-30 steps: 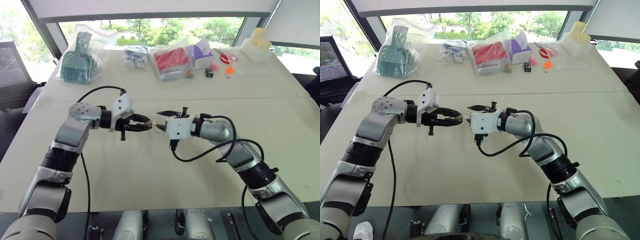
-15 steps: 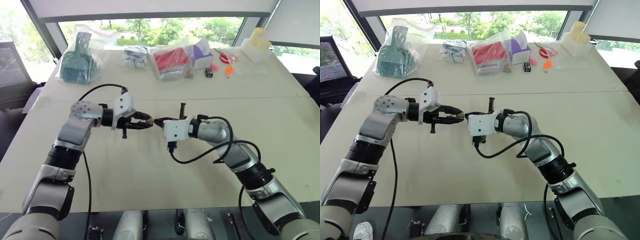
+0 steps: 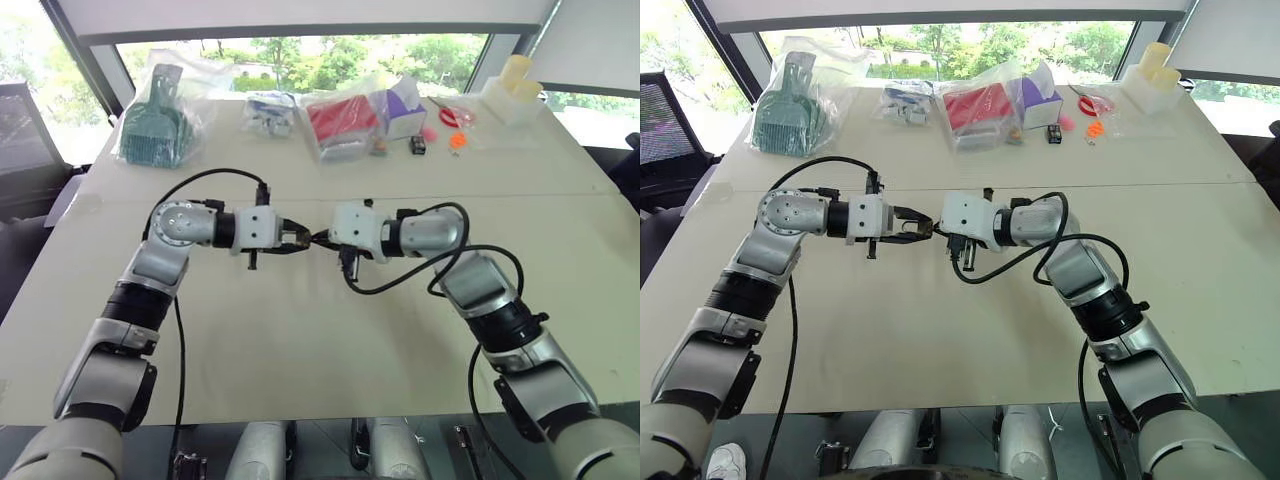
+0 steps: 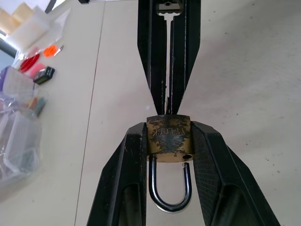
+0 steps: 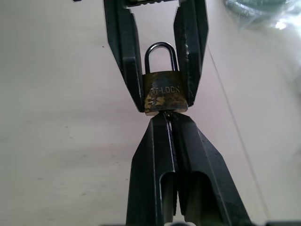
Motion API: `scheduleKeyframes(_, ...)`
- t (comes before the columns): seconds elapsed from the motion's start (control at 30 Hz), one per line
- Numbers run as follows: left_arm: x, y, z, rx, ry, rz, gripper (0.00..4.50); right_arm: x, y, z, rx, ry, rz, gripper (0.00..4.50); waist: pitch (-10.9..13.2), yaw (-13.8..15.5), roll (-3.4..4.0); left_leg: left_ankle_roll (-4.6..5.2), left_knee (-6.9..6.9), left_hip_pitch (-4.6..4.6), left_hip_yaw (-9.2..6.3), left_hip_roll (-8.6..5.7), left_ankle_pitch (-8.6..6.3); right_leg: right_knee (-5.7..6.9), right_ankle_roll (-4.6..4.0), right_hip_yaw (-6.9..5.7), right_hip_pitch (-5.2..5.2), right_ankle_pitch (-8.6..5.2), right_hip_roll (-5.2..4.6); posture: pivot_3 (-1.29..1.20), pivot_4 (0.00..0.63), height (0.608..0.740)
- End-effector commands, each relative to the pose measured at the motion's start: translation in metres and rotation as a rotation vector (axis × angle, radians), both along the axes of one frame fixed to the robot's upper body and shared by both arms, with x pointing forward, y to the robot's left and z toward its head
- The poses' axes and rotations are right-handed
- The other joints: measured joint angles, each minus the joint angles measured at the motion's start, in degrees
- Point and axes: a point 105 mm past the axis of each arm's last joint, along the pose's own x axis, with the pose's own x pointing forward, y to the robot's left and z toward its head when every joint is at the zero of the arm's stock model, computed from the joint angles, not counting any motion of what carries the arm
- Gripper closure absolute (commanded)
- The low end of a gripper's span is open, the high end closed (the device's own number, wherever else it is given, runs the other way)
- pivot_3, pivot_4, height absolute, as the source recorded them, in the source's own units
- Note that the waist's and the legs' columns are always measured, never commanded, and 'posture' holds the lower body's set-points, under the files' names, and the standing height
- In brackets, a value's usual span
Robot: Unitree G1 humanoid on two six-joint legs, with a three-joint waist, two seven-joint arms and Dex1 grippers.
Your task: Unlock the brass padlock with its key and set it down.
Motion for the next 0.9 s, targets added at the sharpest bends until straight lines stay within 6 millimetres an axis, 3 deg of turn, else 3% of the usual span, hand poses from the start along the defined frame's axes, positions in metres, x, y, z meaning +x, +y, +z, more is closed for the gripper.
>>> scheduleKeyframes(0.03,0.000,-0.005,0.024,-0.146,0.121,-0.001,3.74,0.001,0.003,0.014,-0.071,-0.329,0.056,4.46,0.00,0.04,0.00,0.00,0.00,0.00,0.00,0.00,0.00,0.01,0.00,0.00,-0.01,0.00,0.00,0.00,0.150,0.740)
scheduleKeyframes(0.13,-0.003,0.003,0.020,-0.148,0.245,0.008,3.74,-0.005,-0.003,0.008,-0.094,-0.439,0.100,3.61,0.00,0.00,0.00,0.00,0.00,-0.01,0.00,-0.01,0.00,0.01,0.02,0.01,-0.01,-0.01,-0.01,0.00,0.150,0.740)
scheduleKeyframes(0.37,-0.006,0.005,0.023,-0.172,0.323,0.002,3.74,-0.013,-0.004,0.010,-0.068,-0.534,0.144,0.02,0.00,-0.32,0.00,-0.03,0.00,0.01,0.00,0.01,0.02,0.05,0.01,0.01,-0.01,-0.01,-0.01,0.00,0.150,0.740)
scheduleKeyframes(0.73,-0.006,-0.001,0.025,-0.199,0.357,-0.012,3.74,-0.017,0.008,0.021,-0.040,-0.652,0.210,0.02,0.00,-0.26,0.00,-0.03,0.00,0.01,0.00,0.00,0.02,0.05,0.01,0.03,-0.01,-0.01,-0.01,0.00,0.150,0.740)
scheduleKeyframes(0.83,-0.007,-0.002,0.027,-0.209,0.367,-0.016,3.74,-0.015,0.009,0.021,-0.045,-0.672,0.217,0.95,0.00,-0.33,0.00,-0.03,0.00,0.01,0.00,0.01,0.02,0.05,0.01,0.03,-0.01,-0.01,-0.01,0.00,0.150,0.740)
scheduleKeyframes(0.9,-0.008,-0.002,0.029,-0.219,0.380,-0.023,3.74,-0.014,0.010,0.021,-0.048,-0.685,0.220,1.91,0.00,-0.31,-0.01,-0.03,0.00,0.01,0.00,0.01,0.02,0.05,0.01,0.03,-0.01,-0.01,-0.01,0.00,0.150,0.740)
